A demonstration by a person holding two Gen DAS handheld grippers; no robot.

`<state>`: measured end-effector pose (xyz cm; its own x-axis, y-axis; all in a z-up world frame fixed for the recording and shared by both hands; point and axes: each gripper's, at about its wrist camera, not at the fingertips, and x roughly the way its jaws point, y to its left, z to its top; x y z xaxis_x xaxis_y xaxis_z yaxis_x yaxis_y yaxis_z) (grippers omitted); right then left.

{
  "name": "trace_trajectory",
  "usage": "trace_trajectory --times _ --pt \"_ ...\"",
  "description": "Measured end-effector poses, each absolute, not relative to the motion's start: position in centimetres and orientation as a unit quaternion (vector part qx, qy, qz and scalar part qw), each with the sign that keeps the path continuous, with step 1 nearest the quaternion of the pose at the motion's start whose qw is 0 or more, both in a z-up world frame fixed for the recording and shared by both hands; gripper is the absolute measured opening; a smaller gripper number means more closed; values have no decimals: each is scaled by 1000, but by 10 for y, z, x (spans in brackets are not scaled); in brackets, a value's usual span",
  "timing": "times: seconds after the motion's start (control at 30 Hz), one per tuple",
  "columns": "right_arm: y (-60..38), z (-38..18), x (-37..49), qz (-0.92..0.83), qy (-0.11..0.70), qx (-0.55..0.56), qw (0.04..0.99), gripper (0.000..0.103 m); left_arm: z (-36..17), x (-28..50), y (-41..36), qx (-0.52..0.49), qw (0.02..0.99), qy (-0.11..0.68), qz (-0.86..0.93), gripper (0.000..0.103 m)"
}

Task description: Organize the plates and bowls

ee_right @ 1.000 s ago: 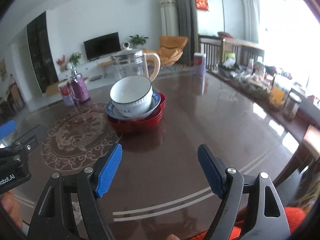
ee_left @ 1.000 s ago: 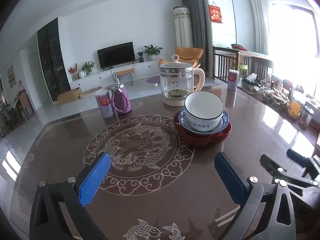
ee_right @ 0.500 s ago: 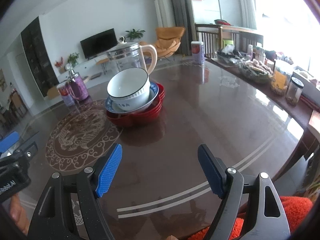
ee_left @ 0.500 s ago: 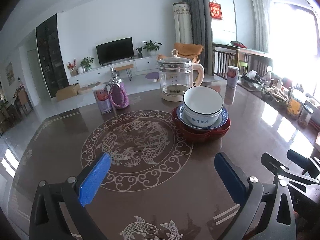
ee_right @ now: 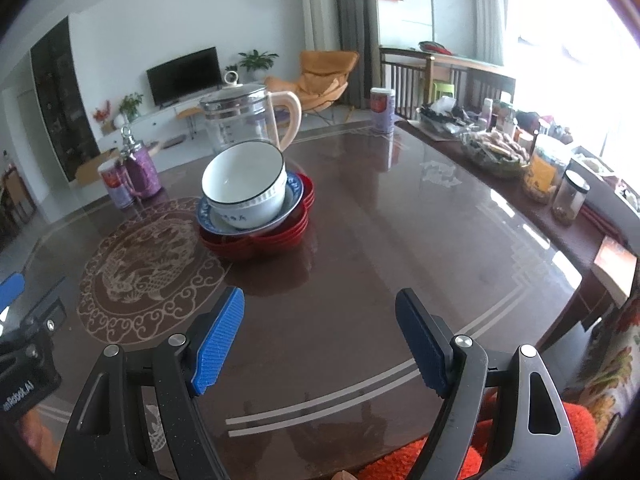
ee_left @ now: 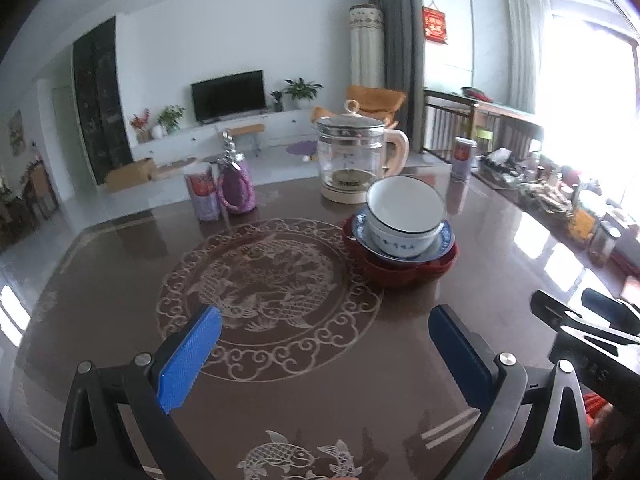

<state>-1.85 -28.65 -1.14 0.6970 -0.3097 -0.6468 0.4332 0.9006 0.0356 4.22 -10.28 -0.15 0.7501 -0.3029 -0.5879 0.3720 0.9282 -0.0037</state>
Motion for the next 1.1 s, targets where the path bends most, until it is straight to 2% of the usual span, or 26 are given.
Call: trace_trajectory --times 0.2,1.1 --pt "-279 -8 -17 -209 329 70 918 81 -2 48 -94 32 930 317 -184 103" --pt "-274 -1 -24 -218 315 42 923 81 -4 49 -106 67 926 336 -161 103"
